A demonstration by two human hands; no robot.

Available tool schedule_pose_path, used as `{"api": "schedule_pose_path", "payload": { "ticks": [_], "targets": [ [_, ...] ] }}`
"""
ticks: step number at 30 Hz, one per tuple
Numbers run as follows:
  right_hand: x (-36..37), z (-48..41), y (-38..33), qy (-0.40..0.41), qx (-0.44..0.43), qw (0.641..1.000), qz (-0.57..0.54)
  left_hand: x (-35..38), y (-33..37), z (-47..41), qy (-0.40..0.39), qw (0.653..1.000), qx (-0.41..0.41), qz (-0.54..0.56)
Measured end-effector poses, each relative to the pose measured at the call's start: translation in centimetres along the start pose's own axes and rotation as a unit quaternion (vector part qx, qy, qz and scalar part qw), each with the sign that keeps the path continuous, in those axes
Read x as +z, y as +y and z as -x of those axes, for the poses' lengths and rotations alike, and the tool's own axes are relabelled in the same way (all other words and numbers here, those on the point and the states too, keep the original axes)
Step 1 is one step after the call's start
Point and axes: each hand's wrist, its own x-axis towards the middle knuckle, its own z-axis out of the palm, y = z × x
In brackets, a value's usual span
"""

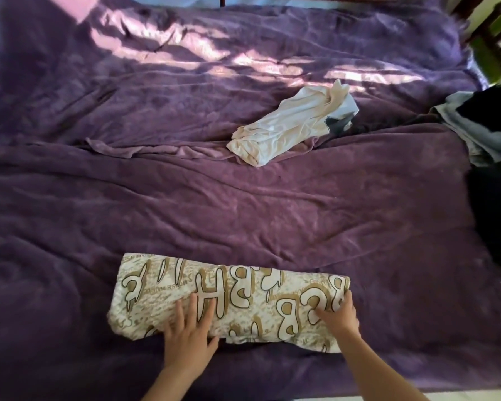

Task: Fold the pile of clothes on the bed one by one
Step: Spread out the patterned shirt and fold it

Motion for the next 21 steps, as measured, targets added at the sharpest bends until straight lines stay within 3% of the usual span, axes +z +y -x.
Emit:
{"api": "schedule_pose_path", "payload": {
  "ticks": [4,8,12,16,17,18,20,21],
  "targets": [
    [-0.7,-0.6,0.0,0.002,0.042,0.976,-0.214,-0.9,0.6,-0.7,-0.002,1.0,-0.015,-0.008],
    [-2.8,1.0,-0.4,-0.055,0.057,0.943,-0.323,-0.6,0.9,-1.3,-0.045,0.999,-0.028,0.009],
    [-5.5,5.7,-4.7,-0.022,-0.085,0.946,-0.312,-1.4,1.0,-1.2,-0.07,0.997,-0.028,0.02],
    [-4.4,13.3,-11.9,-0.108,-0.251,0.915,-0.297,-3.0,-0.1,-1.6,-0.094,0.99,0.001,0.105],
    [-3.1,14.7,-13.4,-0.158,-0.267,0.905,-0.291,-3.9,-0.6,-1.2,-0.088,0.976,0.01,0.198],
    [-1.5,15.8,-14.6,-0.215,-0.28,0.895,-0.272,-4.4,-1.5,-0.8,-0.067,0.938,0.003,0.341],
    [2.7,17.9,-16.5,-0.301,-0.281,0.889,-0.201,-5.4,-4.0,0.3,0.003,0.816,-0.069,0.574],
    [4.8,18.6,-16.8,-0.316,-0.282,0.892,-0.156,-5.8,-5.5,0.7,0.033,0.736,-0.115,0.666]
  ]
}}
